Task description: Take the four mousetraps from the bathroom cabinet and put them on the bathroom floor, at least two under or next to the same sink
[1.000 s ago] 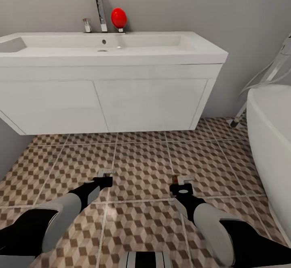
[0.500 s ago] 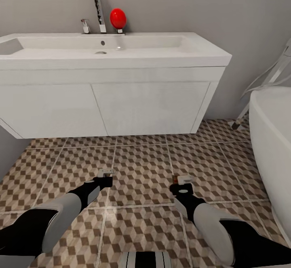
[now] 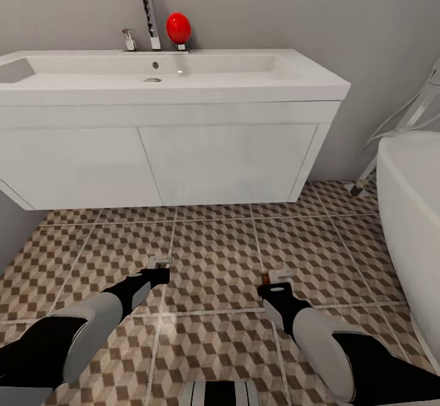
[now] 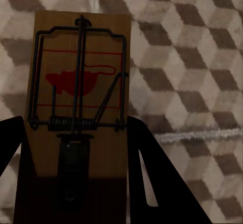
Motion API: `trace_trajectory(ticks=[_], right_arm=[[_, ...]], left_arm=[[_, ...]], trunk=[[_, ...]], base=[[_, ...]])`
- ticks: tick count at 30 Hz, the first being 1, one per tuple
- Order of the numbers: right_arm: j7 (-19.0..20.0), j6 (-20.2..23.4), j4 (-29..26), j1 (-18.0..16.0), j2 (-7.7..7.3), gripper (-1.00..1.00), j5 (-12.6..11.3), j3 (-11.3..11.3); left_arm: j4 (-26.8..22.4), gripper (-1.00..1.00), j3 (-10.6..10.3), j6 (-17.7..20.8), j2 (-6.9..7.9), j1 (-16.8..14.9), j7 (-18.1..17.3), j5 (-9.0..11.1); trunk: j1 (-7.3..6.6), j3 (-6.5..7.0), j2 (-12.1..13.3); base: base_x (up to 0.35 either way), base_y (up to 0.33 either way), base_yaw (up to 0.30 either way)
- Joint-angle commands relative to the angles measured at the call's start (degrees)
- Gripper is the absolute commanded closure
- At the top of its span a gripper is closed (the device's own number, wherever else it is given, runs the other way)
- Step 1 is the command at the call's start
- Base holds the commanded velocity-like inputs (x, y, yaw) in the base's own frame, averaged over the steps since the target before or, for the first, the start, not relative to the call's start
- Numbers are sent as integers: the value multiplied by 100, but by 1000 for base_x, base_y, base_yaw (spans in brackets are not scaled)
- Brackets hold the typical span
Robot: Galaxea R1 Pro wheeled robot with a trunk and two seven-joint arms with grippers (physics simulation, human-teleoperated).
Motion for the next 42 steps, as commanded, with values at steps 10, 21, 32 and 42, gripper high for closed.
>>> trace_trajectory(ticks=[10, 21, 32, 42], right_arm=[[-18, 375, -277, 0, 29, 100, 34, -55], [-18, 350, -315, 0, 35, 100, 35, -48], [-18, 316, -315, 0, 35, 100, 41, -36], [-18, 295, -321, 0, 42, 100, 42, -37]], left_arm=[[2, 100, -42, -20, 3, -1, -15, 37], [3, 100, -39, -41, 11, -1, -15, 37], [3, 100, -41, -56, 37, -1, -15, 38], [3, 100, -39, -56, 38, -1, -15, 35]], trunk=[[-1, -4, -1], [-1, -4, -1], [-1, -4, -1], [-1, -4, -1]], base=[[0, 0, 0], [58, 0, 0], [228, 0, 0], [107, 0, 0]])
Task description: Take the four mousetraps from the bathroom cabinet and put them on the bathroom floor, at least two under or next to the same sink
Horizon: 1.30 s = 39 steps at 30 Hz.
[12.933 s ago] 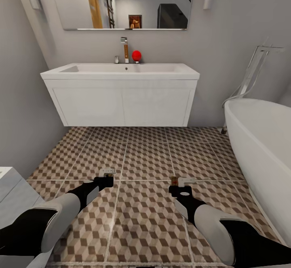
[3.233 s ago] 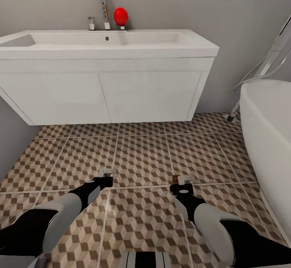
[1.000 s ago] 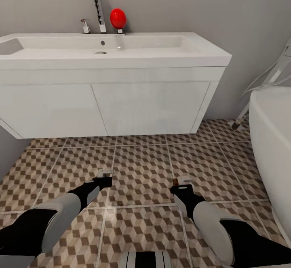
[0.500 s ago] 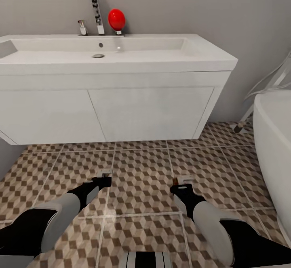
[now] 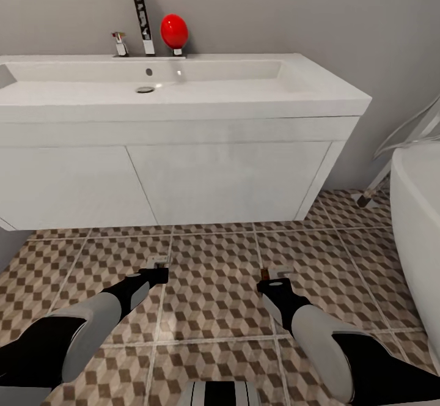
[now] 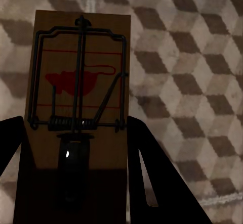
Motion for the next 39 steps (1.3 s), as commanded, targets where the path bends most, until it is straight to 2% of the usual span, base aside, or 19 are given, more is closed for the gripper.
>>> trace_trajectory(ticks=[1, 8, 28, 33, 39], right_arm=[[-15, 33, -18, 0, 4, 100, 44, -46], [-102, 43, -202, 0, 28, 100, 52, -62], [-112, -91, -215, 0, 23, 100, 51, -64], [-145, -81, -215, 0, 24, 100, 53, -63], [-153, -86, -215, 0, 30, 100, 53, -64]], left_arm=[[-1, 100, -40, 6, 2, -2, -19, 37], [-1, 100, -41, 8, 2, -2, -11, 38], [-2, 100, -41, 19, -5, -2, -4, 35], [-9, 100, -40, 54, -14, -2, 318, 43], [-2, 100, -41, 58, -7, -2, 399, 52]], trunk=[[-1, -4, -1], [-1, -4, -1], [-1, -26, -1], [-1, -26, -1], [-1, -26, -1]], base=[[8, 0, 0], [1, 0, 0], [1, 0, 30], [229, 0, 0], [313, 0, 0]])
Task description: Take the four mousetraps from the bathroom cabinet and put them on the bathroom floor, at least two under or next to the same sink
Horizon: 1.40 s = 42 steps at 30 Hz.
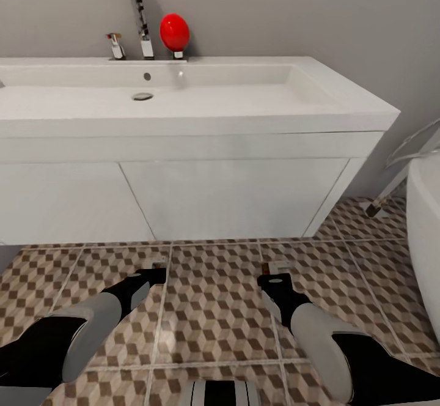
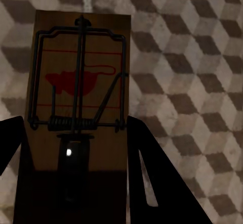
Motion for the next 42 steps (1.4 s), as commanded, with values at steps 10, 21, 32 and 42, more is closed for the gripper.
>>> trace_trajectory(ticks=[10, 21, 32, 42], right_arm=[[12, 34, -2, 0, -2, 100, 51, -17], [45, -21, 65, 0, -2, 100, 226, -28], [176, -108, 233, 1, 5, 100, 237, -28], [325, -217, 264, 5, 66, 100, 439, -28]], left_arm=[[53, 100, -32, 15, -4, 135, 0, 80], [57, 100, -32, -39, 90, 364, -17, 340], [50, 100, -32, -164, 141, 368, -24, 332], [30, 100, -32, -284, 141, 368, -21, 324]], trunk=[[2, -4, -1], [2, -4, -1], [2, -4, -1], [2, -4, -1]], base=[[126, 0, 0], [1, 0, 0], [0, 0, 0], [0, 0, 0]])
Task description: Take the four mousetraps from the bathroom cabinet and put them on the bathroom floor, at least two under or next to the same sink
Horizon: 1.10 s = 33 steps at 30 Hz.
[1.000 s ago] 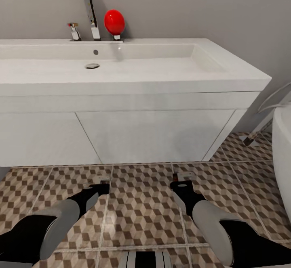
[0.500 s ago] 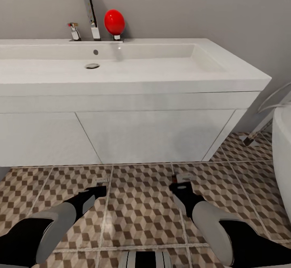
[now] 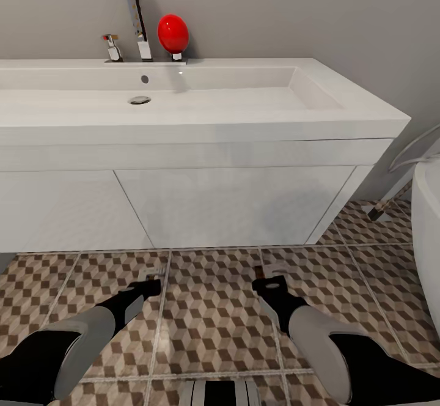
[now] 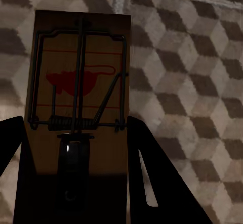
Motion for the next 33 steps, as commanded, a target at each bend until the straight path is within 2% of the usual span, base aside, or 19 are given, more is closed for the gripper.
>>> trace_trajectory(ticks=[1, 17, 24, 33], right_arm=[[-10, 9, -8, -2, 14, 100, 54, -52], [2, -31, -9, -1, 15, 100, 63, -64], [2, -38, -11, -3, -4, 100, 63, -64], [4, -38, -7, -3, -11, 100, 63, -64]], left_arm=[[-11, 100, -38, -16, 0, -3, 10, 36], [-39, 100, -31, 30, -1, -3, 23, 34], [-39, 100, -31, -14, 51, -3, 54, 40], [-39, 100, -31, -19, 59, -3, 54, 42]], trunk=[[-1, -4, -1], [-1, -4, -1], [-1, -4, -1], [-1, -4, -1]], base=[[0, 0, 0], [1, 0, 0], [185, 0, 0], [27, 0, 0]])
